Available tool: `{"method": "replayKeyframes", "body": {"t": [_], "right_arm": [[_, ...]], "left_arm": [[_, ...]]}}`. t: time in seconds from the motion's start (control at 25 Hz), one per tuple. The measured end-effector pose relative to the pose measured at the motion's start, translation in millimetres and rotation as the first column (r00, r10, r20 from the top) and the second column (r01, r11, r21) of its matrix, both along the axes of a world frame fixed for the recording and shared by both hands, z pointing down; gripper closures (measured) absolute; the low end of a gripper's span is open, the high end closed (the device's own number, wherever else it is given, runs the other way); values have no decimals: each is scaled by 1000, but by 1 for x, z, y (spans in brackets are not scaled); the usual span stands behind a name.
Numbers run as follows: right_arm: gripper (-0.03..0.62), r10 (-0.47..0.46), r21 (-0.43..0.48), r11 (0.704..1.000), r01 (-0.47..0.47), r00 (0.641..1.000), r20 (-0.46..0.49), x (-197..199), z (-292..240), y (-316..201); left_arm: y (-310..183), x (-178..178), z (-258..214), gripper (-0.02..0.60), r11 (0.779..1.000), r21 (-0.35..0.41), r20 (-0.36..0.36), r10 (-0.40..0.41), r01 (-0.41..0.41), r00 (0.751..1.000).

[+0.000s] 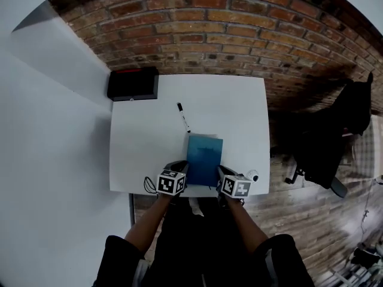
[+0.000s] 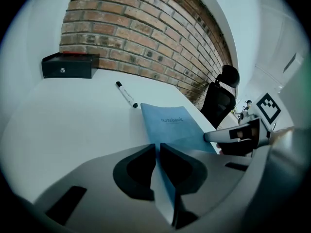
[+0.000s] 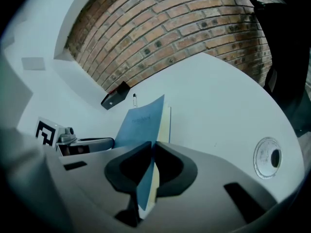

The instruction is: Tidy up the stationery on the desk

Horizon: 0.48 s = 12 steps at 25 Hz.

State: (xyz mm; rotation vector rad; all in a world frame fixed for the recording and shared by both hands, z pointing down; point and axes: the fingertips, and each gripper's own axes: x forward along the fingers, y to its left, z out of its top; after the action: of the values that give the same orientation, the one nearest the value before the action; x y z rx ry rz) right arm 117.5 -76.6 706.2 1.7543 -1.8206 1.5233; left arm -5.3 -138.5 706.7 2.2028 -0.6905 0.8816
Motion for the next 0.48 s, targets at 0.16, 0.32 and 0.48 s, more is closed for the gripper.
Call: {"method": "replayKeyframes", "body": {"t": [0.16,0.32,0.48], "right_arm": [[553,-16,-7,1000,16,1000,-17,-20,-4,-9],[553,-33,-16,999,33,999,-25,-45,-3,-19],[553,-50,-17,999,49,998,-26,-73,-4,-34]], "left_arm": [[-6,-21,0,538,1000,-2,-10,-3,3,1000],[-16,-46,2,540,1000,-10,-18,-16,16,1000],[-29,-75,3,541,999,-16,-23,-32,32,999]]}}
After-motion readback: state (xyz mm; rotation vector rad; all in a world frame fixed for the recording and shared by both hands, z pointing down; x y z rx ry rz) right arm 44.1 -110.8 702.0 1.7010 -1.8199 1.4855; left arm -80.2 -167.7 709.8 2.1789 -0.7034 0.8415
